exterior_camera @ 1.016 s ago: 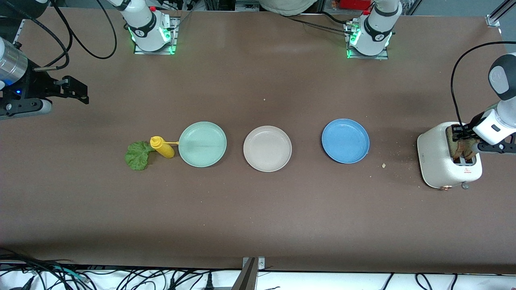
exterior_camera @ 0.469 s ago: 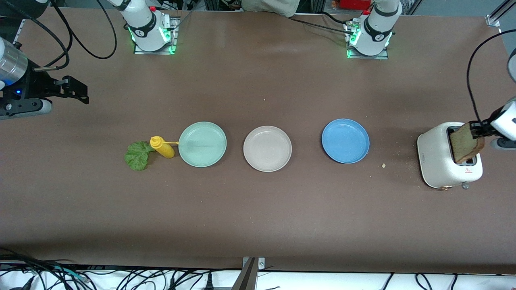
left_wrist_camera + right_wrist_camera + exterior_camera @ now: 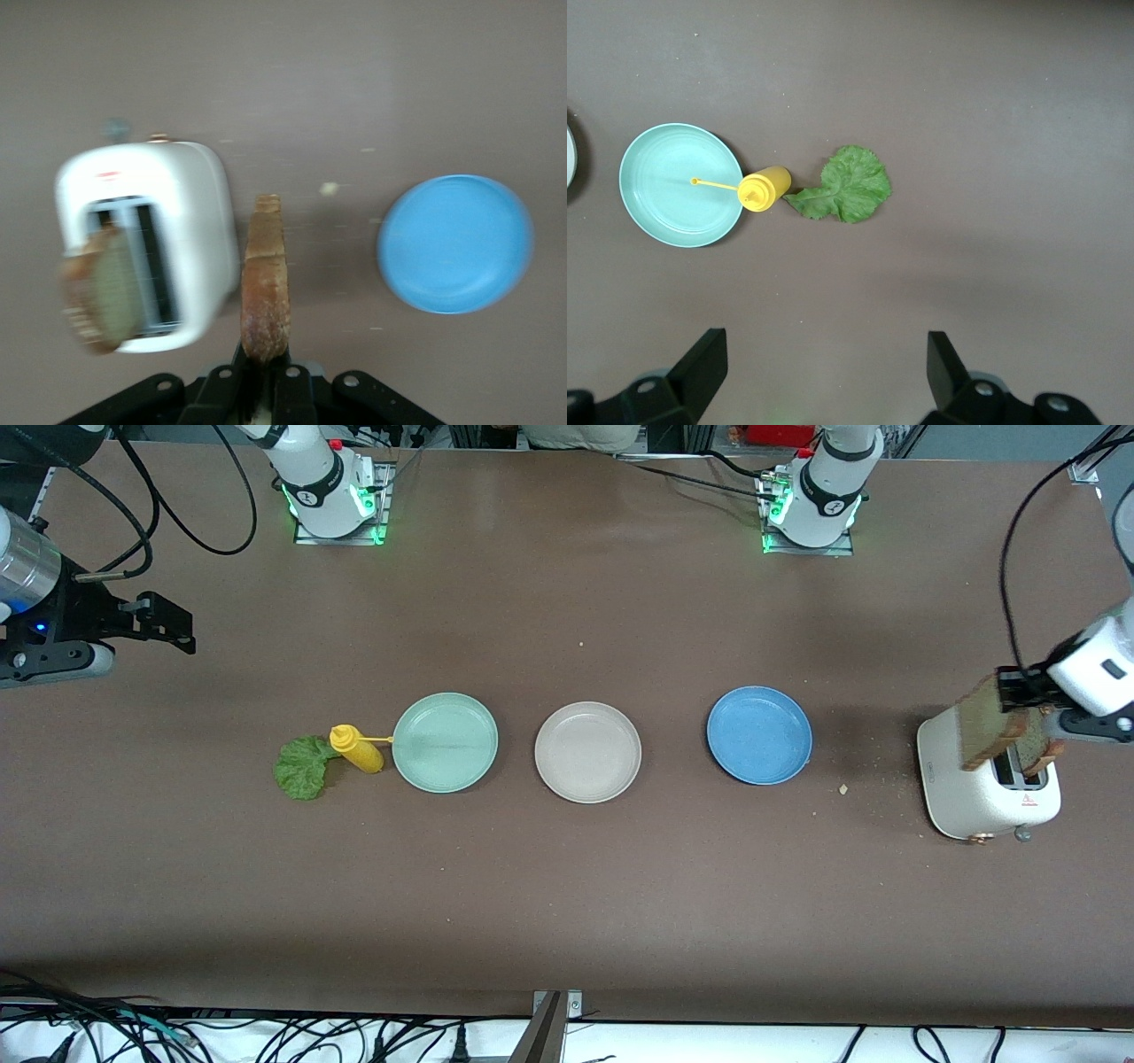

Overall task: Make sandwich in beige plate with both arms
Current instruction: 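Carry the bread slice past the blue plate to the beige plate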

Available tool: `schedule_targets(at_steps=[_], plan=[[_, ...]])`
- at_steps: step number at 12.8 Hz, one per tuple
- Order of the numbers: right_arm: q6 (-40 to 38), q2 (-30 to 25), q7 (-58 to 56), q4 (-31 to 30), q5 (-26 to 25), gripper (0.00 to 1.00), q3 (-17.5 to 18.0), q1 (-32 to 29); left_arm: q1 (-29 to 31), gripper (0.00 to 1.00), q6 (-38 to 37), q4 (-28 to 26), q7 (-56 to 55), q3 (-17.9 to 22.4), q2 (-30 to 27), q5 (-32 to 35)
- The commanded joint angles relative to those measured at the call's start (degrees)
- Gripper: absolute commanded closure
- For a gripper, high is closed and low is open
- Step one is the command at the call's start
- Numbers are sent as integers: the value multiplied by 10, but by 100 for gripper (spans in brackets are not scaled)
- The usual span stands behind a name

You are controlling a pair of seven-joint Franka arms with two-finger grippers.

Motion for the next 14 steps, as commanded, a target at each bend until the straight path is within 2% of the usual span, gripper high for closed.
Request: schedule_targets(at_steps=[1,3,5,7,10,12,14], plan=[[-2,2,6,10,0,0,3,-2,2,100,-21,10,-44,-57,11,-59],[-2,2,6,10,0,0,3,-2,-18,100,-21,10,-113,-81,28,-124],[-2,2,6,10,0,0,3,-2,-65,100,-10,16,-164,-81,64,-174],[-2,2,6,10,0,0,3,-2,-98,100,32,37,-213,-81,109,-260],[-2,2,6,10,0,0,2,-2,-151,100,119,37,-251,-81,150,-346],[-2,2,6,10,-1,0,2,-2,-165,100,166,37,-250,-81,179,-385],[-2,2,5,10,-1,0,2,-3,-176,100,182,36,-244,-81,212,-399]])
